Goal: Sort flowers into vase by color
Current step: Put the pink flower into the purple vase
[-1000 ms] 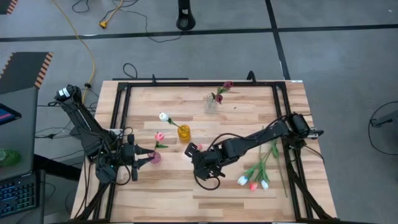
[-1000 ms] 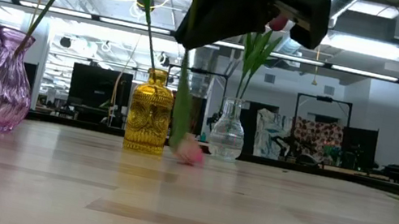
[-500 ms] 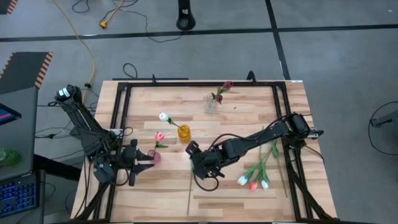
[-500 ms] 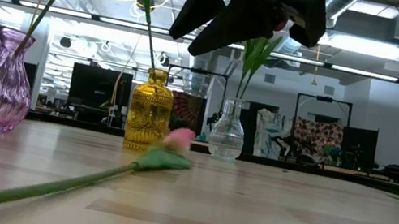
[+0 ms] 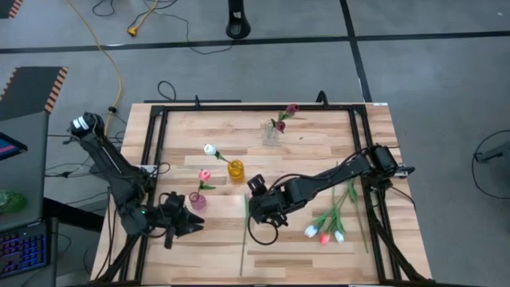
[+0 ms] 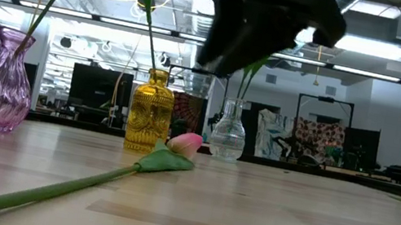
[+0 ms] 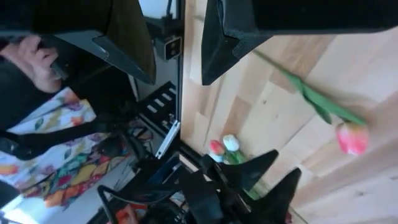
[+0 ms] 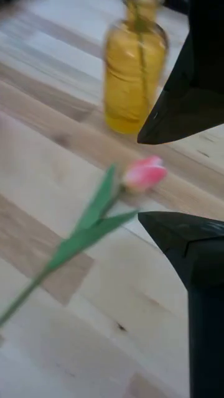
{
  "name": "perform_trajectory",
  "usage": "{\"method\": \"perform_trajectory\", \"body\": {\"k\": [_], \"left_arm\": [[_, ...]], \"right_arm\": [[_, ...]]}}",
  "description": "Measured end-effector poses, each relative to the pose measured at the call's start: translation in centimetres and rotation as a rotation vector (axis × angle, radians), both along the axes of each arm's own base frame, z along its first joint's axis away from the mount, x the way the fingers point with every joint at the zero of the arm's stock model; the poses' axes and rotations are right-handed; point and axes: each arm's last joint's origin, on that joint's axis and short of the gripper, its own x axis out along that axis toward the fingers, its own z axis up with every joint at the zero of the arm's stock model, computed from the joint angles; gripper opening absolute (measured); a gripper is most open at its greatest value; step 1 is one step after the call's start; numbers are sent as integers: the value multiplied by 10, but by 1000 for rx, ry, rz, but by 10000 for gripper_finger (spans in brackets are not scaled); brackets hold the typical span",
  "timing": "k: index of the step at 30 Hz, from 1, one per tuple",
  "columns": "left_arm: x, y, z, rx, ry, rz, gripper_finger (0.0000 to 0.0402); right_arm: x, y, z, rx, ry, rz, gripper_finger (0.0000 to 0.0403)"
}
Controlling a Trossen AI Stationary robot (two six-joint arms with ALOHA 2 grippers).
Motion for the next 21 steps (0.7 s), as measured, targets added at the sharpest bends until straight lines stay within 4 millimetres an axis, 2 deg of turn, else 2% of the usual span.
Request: {"method": "perform_trajectory", "body": {"k": [4,11,21], "left_arm": [[19,-11,-3,-10,33,34,116],[61,-32,4,33,90,146,116],[110,-50,-15,16,395,324,116]], "right_arm": [[-6,-7,-3,12,66,-77,214],[-15,-22,-8,-17,197,-144,214],[-23,-28,-10,-15,273,-233,214]]}}
